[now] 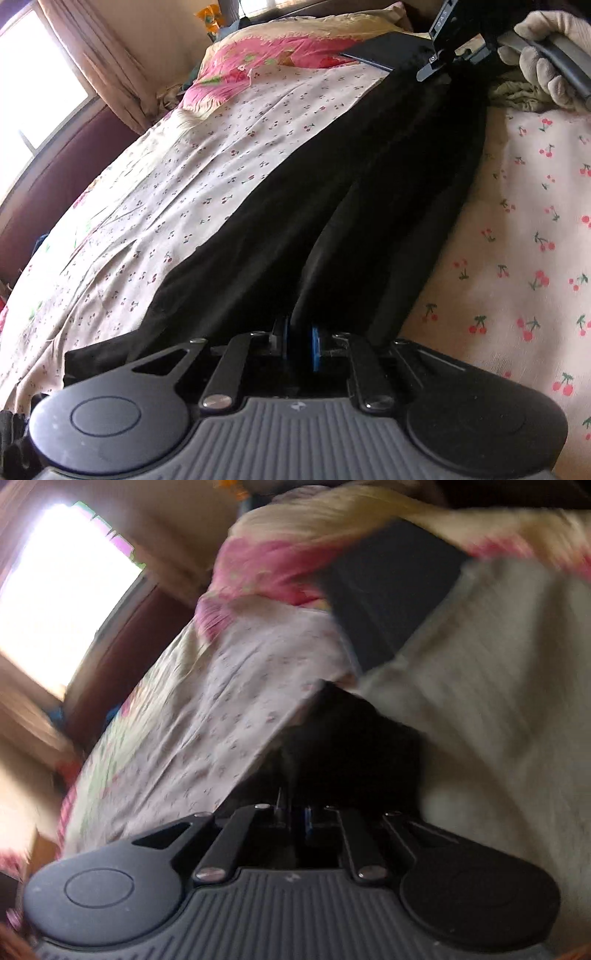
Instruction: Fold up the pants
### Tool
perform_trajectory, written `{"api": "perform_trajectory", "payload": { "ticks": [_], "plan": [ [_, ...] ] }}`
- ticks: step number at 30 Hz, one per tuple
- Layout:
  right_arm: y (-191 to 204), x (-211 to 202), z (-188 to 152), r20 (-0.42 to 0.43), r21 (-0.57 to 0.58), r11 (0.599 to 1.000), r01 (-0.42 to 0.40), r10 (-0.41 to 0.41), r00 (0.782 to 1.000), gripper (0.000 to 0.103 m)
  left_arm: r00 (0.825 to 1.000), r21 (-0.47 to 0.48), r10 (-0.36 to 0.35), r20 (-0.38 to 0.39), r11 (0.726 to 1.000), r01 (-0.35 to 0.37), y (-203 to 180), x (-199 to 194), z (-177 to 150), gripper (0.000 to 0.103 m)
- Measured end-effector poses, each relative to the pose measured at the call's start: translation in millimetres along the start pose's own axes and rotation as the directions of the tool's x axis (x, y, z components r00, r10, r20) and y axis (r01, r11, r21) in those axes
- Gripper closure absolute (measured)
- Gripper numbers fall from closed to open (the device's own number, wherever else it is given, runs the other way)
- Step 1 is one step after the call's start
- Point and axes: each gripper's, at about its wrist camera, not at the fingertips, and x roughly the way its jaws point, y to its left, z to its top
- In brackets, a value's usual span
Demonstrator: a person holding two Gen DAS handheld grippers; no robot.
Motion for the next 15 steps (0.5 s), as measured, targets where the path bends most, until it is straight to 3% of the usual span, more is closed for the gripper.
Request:
{"api": "perform_trajectory", "payload": {
  "ticks": [3,5,7,11,15],
  "plan": [
    [0,1,3,0.045,0.019,0.999,-0.029,0.028,0.999,0.080,1.000,-0.003,0.005,-0.016,1.000,-0.005,4,6,4,0.073],
    [5,-4,9,0.077,0.002,1.000,-0.023,0.023,0.997,0.080,1.000,0.001,0.007,-0.020,1.000,-0.007,5,11,6,0.073],
    [13,-19,14,0.126,-0.043,0.999,-0.034,0.039,0.991,0.089,1.000,0.002,0.008,-0.018,1.000,-0.008,4,9,5,0.073],
    [19,-51,17,0.151,-0.109,0.991,-0.073,0.090,0.985,0.091,1.000,0.009,0.012,-0.017,1.000,-0.012,0,9,1,0.073],
    [5,-44,7,0.132,-0.092,0.996,0.001,0.012,0.991,0.085,1.000,0.025,0.017,-0.016,1.000,-0.016,-2,12,2,0.073]
  ]
}}
